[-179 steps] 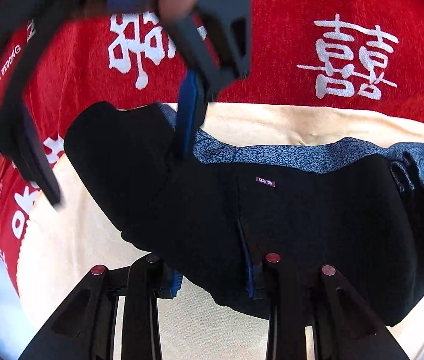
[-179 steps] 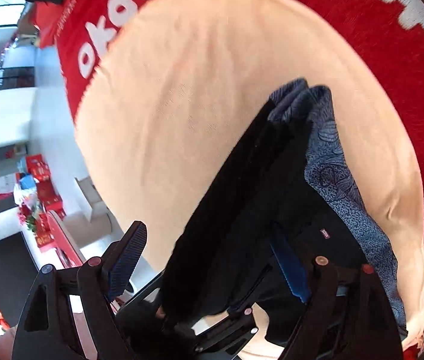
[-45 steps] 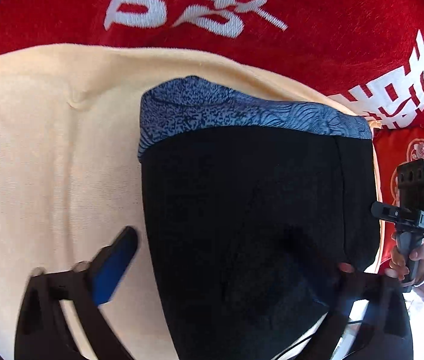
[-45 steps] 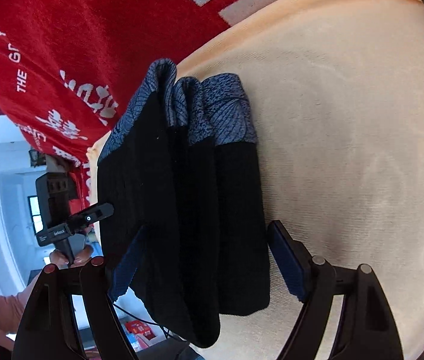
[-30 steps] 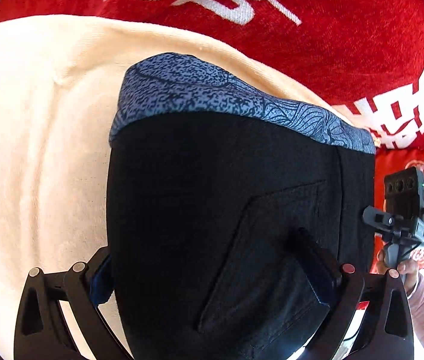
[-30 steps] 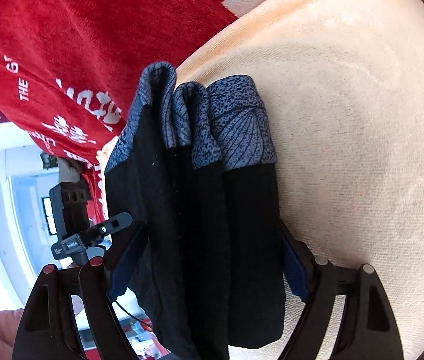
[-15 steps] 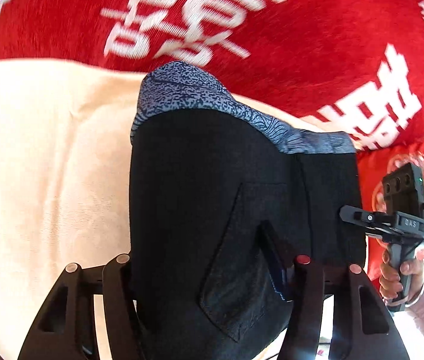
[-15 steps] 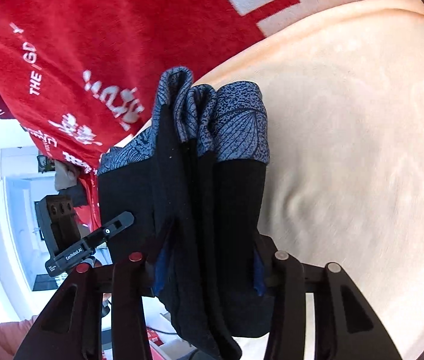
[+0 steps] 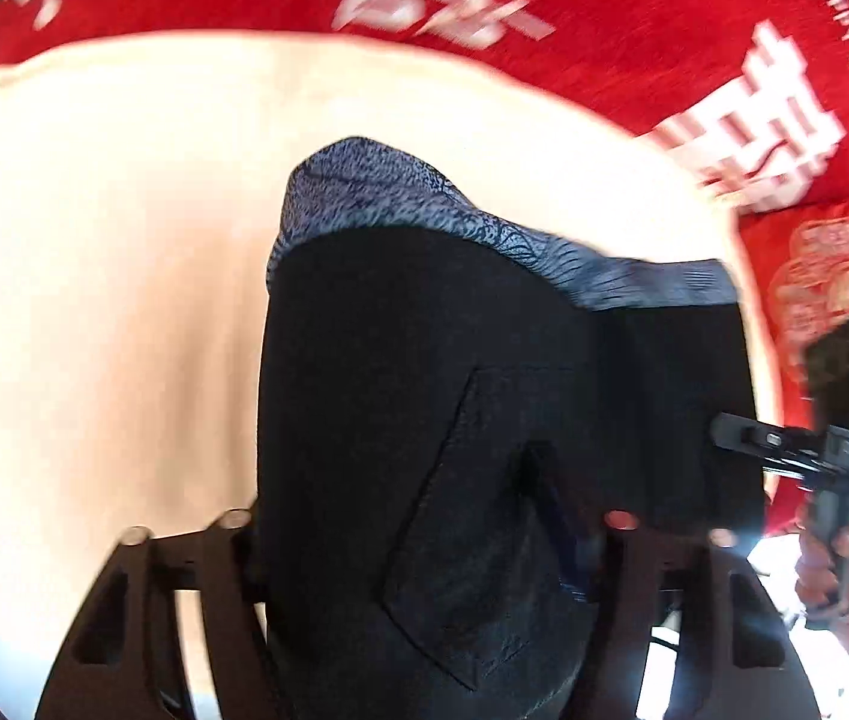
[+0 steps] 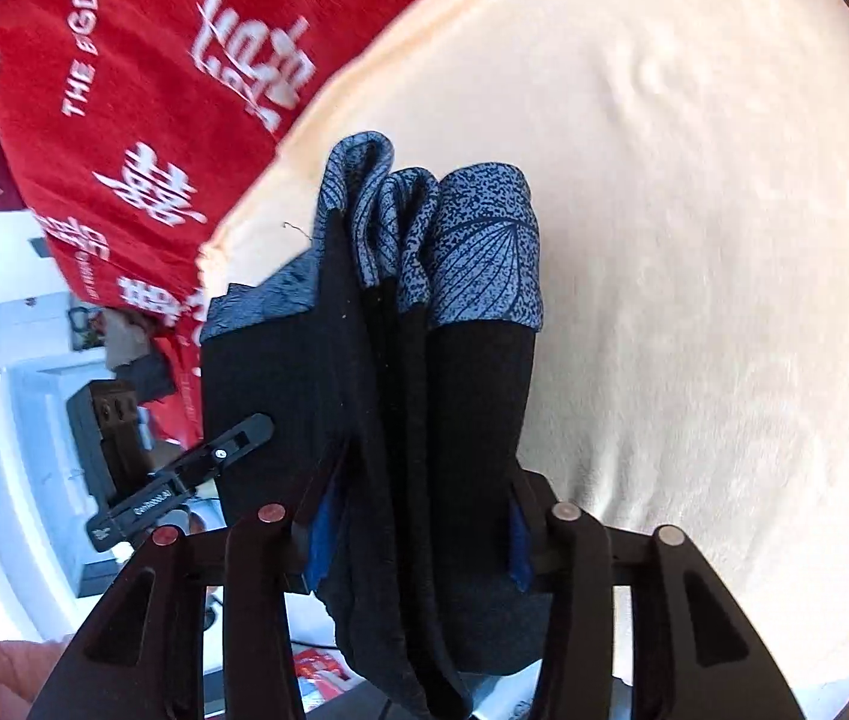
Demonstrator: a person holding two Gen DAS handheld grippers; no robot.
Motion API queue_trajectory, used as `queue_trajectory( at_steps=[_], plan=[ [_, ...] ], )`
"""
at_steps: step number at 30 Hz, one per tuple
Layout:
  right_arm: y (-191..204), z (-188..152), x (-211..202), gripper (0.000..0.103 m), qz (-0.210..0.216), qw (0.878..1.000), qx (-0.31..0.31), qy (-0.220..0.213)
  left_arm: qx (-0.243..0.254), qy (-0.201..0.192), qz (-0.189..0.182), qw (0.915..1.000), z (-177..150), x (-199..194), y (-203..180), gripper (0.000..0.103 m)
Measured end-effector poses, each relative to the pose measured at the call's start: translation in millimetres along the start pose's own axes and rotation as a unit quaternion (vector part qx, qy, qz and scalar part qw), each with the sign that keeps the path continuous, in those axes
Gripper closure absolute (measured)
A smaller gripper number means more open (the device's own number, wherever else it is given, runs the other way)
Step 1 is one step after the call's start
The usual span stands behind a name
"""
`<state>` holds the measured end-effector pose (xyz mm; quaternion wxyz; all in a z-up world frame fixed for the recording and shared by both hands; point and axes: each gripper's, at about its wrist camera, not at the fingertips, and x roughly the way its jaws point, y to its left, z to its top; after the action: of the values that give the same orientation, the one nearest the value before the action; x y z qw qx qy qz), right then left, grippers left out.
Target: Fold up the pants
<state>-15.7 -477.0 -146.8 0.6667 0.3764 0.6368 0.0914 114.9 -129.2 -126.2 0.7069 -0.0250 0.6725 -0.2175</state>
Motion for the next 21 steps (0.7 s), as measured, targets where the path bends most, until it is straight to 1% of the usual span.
queue_trajectory(
  at_steps=[1,2,3,4,5,7,9,11,13,16,19,21],
  plan=[
    [0,-3,4,0.04,-0.019,1.0,-0.007,-0.001,0.001,-0.004,0.031,0.9995,-6,5,6,0.02],
    [3,-6,6,0.033,-0.04,0.999,-0.019,-0.009,0.003,-0.008,0.051,0.9986,-10,9,12,0.009],
    [5,-8,5,0.029,-0.065,0.997,-0.029,-0.02,0.001,-0.018,0.058,0.9981,-13,10,16,0.002],
    [8,-10,4,0.022,-0.092,0.995,-0.035,-0.024,-0.008,-0.029,0.062,0.9976,-15,9,23,0.0],
    [11,-12,2,0.02,-0.123,0.991,-0.044,-0.032,-0.018,-0.026,0.052,0.9981,-15,10,27,0.0],
    [14,-14,-3,0.018,-0.16,0.985,-0.05,-0.044,-0.027,-0.026,0.053,0.9978,-16,9,30,0.0],
    [16,-17,-10,0.018,-0.186,0.98,-0.045,-0.052,-0.017,-0.031,0.073,0.9967,-17,4,26,0.0],
    [20,-19,-16,0.018,-0.205,0.977,-0.035,-0.056,-0.003,-0.034,0.099,0.9945,-19,-2,21,0.0],
    [24,-22,-20,0.018,-0.213,0.975,-0.022,-0.059,0.008,-0.035,0.116,0.9926,-22,-11,16,0.0],
    [32,-34,-24,0.018,-0.22,0.974,-0.007,-0.052,0.018,-0.035,0.13,0.9907,-27,-23,9,0.0],
    [37,-48,-31,0.017,-0.227,0.973,-0.009,-0.052,0.034,-0.039,0.151,0.9872,-36,-37,-2,0.0],
    [45,-59,-37,0.017,-0.228,0.972,-0.007,-0.054,0.045,-0.037,0.154,0.9863,-44,-47,-10,0.0]
  ],
)
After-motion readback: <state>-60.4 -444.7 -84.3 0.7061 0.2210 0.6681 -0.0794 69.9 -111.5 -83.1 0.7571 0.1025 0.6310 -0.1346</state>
